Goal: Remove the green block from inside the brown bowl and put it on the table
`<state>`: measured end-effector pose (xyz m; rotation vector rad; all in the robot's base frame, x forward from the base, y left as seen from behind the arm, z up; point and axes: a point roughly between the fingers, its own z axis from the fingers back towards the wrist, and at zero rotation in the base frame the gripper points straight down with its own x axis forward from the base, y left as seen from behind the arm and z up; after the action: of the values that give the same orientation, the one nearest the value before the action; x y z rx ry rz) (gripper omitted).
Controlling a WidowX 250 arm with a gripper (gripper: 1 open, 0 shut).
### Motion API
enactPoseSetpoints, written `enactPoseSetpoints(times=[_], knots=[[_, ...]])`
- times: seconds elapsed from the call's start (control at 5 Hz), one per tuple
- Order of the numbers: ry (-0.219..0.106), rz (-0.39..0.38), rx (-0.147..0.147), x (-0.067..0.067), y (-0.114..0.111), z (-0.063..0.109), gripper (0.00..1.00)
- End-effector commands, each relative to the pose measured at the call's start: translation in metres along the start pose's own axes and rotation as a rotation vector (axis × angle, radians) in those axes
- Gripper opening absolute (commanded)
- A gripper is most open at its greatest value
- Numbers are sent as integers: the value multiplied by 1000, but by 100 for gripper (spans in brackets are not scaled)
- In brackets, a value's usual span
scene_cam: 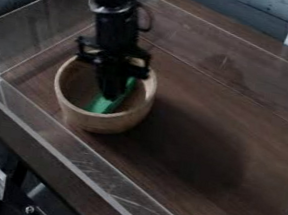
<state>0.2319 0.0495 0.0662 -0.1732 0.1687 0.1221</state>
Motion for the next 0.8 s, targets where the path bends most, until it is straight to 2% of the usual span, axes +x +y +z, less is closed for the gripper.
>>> enactPoseSetpoints(times=[0.0,0.2,0.4,0.6], knots=[[-47,16,20,16,-32,21,0],[-43,-37,23,29,-62,29,0],[-42,-90,10,47,-94,45,0],[-25,-104,24,50,-120,35,0]])
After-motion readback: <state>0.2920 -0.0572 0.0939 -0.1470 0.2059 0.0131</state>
